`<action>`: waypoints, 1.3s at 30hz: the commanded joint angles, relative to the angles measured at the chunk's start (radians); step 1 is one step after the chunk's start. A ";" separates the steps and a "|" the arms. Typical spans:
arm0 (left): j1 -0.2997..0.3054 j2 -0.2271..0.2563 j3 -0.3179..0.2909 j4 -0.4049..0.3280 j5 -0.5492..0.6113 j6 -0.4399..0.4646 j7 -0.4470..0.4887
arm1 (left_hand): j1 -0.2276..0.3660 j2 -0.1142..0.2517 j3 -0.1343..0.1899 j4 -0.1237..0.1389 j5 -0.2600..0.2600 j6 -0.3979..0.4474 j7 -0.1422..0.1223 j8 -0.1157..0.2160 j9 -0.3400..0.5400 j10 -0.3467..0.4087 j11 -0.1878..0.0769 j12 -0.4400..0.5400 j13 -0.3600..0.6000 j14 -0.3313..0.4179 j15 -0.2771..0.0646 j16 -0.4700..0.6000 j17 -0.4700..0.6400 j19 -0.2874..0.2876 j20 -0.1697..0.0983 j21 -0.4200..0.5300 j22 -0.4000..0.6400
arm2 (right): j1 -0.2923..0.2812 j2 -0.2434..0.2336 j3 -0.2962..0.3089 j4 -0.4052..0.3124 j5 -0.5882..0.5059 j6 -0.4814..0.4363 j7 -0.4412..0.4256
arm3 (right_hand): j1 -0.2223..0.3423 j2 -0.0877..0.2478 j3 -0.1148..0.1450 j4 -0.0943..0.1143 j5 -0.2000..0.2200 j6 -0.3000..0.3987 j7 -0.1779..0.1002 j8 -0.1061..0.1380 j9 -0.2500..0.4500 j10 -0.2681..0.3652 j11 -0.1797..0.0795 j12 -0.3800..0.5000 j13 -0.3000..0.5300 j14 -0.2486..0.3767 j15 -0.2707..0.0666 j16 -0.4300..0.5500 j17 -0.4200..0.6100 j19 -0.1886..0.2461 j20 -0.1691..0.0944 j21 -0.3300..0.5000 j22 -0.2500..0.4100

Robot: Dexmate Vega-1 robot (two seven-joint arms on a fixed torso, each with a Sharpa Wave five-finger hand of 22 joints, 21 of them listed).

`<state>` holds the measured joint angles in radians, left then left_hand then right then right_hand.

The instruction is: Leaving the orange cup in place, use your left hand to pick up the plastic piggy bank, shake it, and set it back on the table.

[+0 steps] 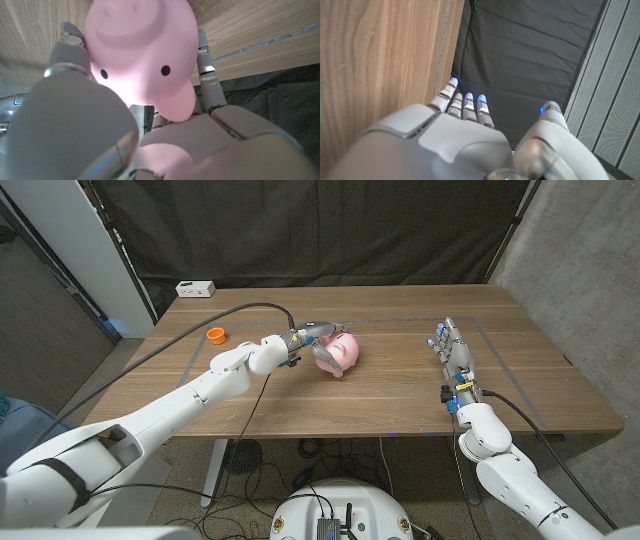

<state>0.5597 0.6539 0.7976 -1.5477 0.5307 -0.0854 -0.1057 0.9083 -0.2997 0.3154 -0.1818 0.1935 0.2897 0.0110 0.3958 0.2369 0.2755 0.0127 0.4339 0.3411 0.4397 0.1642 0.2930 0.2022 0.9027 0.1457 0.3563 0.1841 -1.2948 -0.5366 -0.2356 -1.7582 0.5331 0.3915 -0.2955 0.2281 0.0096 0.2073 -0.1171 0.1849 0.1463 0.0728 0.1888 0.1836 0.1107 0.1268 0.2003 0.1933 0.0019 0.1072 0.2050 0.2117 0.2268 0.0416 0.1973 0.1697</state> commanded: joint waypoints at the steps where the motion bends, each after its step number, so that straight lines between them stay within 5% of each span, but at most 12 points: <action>1: 0.042 0.041 -0.056 -0.124 0.018 0.092 0.087 | 0.435 0.423 0.069 0.007 0.011 0.285 0.077 0.010 0.026 0.240 -0.024 0.024 0.029 0.176 -0.163 0.007 0.003 0.012 -0.030 0.009 0.003 | -0.004 0.009 0.002 0.011 0.015 0.022 0.016 | 0.005 0.009 0.000 -0.007 -0.001 0.002 -0.004 0.006 0.003 0.003 -0.002 0.009 0.002 0.000 0.006 0.009 0.003 0.002 0.003 0.000 0.004; 16: 0.104 0.073 -0.130 -0.228 -0.004 0.126 0.173 | 0.432 0.425 0.077 0.014 0.012 0.285 0.082 0.009 0.030 0.243 -0.026 0.022 0.039 0.182 -0.168 0.000 0.004 0.003 -0.032 0.008 0.004 | -0.004 0.013 0.003 0.022 0.027 0.038 0.032 | 0.004 0.010 -0.001 -0.007 -0.002 0.002 -0.005 0.006 0.004 0.004 -0.004 0.009 0.004 0.001 0.007 0.009 0.004 0.005 0.004 0.000 0.004; 39: 0.130 0.080 -0.151 -0.256 -0.038 0.135 0.180 | 0.442 0.431 0.097 0.013 0.015 0.304 0.089 0.014 0.036 0.266 -0.016 0.025 0.053 0.211 -0.167 -0.002 0.005 0.005 -0.041 0.013 0.005 | 0.012 0.016 0.000 0.037 0.037 0.046 0.049 | 0.006 0.012 -0.001 -0.009 -0.002 0.001 -0.004 0.006 0.004 0.003 -0.004 0.008 0.005 0.001 0.006 0.009 0.005 0.006 0.003 0.000 0.004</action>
<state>0.6803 0.7297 0.6557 -1.7896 0.5075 0.0499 0.0704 0.9083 -0.2996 0.3157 -0.1822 0.2002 0.4920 0.0091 0.4013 0.2555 0.4738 -0.0251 0.4393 0.3407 0.5501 0.0858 0.2926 0.2019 0.9038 0.1435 0.3633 0.1836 -1.2871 -0.5221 -0.2347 -1.7242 0.5647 0.4356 -0.2516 0.2320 0.0135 0.2037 -0.1207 0.1849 0.1463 0.0729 0.1888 0.1836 0.1143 0.1232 0.2003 0.1931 0.0016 0.1070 0.2050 0.2115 0.2268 0.0414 0.1972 0.1697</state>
